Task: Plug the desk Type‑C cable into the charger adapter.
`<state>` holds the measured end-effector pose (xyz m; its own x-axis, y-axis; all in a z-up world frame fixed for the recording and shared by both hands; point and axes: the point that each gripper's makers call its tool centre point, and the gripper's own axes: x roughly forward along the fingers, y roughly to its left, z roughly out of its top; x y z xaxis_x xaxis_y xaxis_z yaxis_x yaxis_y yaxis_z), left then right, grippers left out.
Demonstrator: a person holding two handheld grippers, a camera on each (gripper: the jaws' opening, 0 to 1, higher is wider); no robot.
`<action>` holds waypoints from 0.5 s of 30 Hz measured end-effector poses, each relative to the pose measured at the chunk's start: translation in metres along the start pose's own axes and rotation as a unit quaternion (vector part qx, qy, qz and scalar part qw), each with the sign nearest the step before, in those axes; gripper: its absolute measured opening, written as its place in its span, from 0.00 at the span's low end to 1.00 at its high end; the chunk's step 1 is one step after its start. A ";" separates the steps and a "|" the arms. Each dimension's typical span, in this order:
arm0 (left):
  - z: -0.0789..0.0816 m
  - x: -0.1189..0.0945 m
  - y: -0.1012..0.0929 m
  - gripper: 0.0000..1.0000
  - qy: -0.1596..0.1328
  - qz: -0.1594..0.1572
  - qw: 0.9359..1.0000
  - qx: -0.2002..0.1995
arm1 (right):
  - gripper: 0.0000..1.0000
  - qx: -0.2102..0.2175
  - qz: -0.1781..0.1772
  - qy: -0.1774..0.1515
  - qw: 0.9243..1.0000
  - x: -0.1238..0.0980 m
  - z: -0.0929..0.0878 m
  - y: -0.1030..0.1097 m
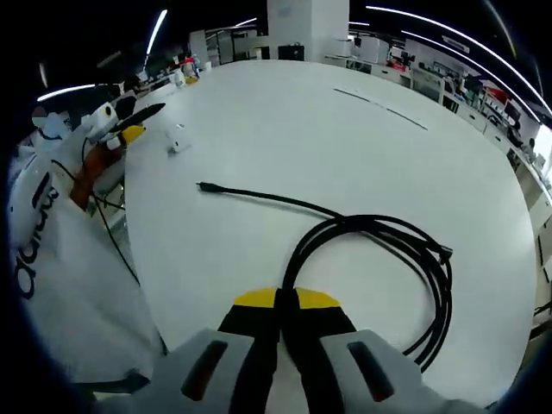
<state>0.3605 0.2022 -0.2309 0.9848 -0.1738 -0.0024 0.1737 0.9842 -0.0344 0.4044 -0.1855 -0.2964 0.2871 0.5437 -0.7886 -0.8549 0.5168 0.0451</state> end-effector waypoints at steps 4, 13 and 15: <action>0.000 0.000 0.000 0.98 0.000 0.000 1.000 0.000 | 0.04 -0.009 0.006 0.001 1.000 0.000 -0.001 0.012; 0.001 -0.001 0.000 0.98 -0.001 -0.001 1.000 0.000 | 0.04 -0.017 0.019 -0.003 1.000 0.001 -0.001 0.037; 0.001 -0.001 0.000 0.98 -0.001 -0.001 1.000 -0.001 | 0.04 -0.019 0.022 -0.003 1.000 0.000 -0.001 0.043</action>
<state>0.3593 0.2021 -0.2303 0.9845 -0.1752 0.0001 0.1750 0.9839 -0.0358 0.3672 -0.1640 -0.2956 0.2524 0.5696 -0.7822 -0.8824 0.4672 0.0555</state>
